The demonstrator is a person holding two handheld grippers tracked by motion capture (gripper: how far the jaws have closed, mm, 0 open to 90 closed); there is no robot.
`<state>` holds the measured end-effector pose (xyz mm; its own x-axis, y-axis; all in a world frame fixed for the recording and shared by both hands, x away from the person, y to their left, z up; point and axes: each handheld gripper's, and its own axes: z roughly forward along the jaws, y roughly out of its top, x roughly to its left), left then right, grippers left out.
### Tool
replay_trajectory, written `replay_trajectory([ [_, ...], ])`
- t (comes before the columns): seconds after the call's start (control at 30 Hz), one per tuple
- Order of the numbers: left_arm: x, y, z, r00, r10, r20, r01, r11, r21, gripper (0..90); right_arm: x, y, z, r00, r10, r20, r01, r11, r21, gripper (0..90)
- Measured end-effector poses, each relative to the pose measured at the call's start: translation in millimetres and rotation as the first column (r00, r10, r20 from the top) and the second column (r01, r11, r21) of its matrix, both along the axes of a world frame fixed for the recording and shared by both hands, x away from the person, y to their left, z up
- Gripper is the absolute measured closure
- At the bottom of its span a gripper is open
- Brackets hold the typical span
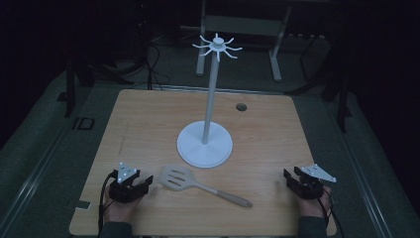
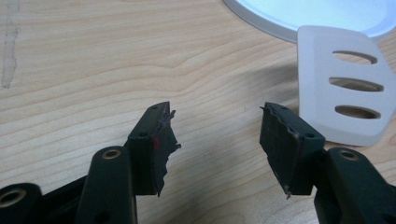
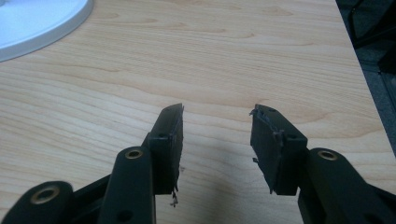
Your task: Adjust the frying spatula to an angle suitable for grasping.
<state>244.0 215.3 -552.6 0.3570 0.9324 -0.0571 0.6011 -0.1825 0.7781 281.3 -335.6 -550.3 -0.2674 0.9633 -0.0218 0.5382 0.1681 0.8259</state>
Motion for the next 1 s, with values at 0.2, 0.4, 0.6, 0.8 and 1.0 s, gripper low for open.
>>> replay_trajectory([
  [0.2,-2.9,-0.6,1.6,0.9994,-0.026,0.024,0.026,0.9997,-0.002,46.2,-1.3,1.7,1.4,0.9998,0.004,0.022,-0.004,1.0,-0.014,54.2],
  [0.4,-8.9,-4.4,6.6,0.9936,-0.059,0.097,0.059,0.9983,0.003,48.0,-0.9,1.8,0.7,0.9997,0.0,0.026,0.0,1.0,-0.007,54.0],
  [0.6,-7.7,-11.8,11.9,0.9894,-0.11,0.095,0.108,0.9939,0.023,48.5,-2.9,2.5,0.3,0.9996,-0.001,0.028,0.0,1.0,0.005,55.0],
  [0.8,-7.3,-26.8,25.3,0.9775,-0.187,0.097,0.185,0.9822,0.032,53.1,-7.1,4.0,2.2,0.9989,0.01,0.045,-0.01,1.0,0.013,59.1],
  [1.0,-0.8,-38.5,33.5,0.9648,-0.254,0.067,0.254,0.967,0.009,55.4,-9.2,4.9,4.7,0.9986,0.035,0.039,-0.036,0.999,0.028,62.7],
])
